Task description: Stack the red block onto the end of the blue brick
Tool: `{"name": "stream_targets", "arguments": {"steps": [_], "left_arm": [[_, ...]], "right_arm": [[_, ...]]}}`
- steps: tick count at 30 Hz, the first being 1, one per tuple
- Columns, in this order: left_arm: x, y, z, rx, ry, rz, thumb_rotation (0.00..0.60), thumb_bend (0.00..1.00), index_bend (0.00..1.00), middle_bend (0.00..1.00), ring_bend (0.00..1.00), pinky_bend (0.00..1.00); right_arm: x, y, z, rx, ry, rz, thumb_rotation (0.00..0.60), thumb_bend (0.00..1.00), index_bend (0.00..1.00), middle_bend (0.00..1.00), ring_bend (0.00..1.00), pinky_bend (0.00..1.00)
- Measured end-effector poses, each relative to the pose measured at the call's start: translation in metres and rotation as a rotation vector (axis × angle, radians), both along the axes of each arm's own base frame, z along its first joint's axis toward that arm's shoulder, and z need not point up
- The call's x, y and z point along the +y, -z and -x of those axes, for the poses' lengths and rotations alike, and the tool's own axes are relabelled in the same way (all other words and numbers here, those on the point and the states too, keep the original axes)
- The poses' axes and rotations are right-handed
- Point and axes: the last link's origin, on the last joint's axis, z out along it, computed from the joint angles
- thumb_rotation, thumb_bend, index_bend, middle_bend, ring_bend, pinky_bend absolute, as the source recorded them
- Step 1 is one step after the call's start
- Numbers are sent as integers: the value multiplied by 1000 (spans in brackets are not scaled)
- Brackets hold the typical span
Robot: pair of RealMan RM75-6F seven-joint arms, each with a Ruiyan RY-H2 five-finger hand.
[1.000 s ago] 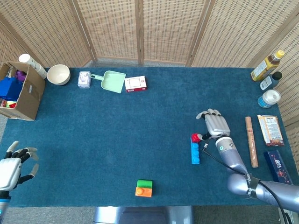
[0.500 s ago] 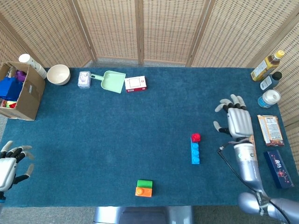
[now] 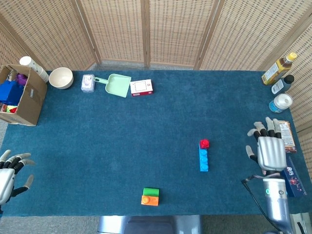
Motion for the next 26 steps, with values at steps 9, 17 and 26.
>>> {"name": "stream_targets", "arguments": {"steps": [9, 17, 26], "left_arm": [[-9, 4, -11, -24, 53, -13, 600, 467, 317, 237, 208, 24], [-9, 11, -23, -34, 88, -12, 600, 468, 318, 233, 208, 25], [-2, 20, -32, -42, 103, 3, 600, 468, 319, 230, 207, 25]], "right_arm": [[41, -2, 21, -19, 46, 1, 600, 278, 420, 257, 43, 66], [56, -1, 36, -51, 72, -2, 600, 279, 420, 257, 43, 65], [58, 1, 39, -49, 70, -5, 600, 279, 420, 257, 43, 65]]}}
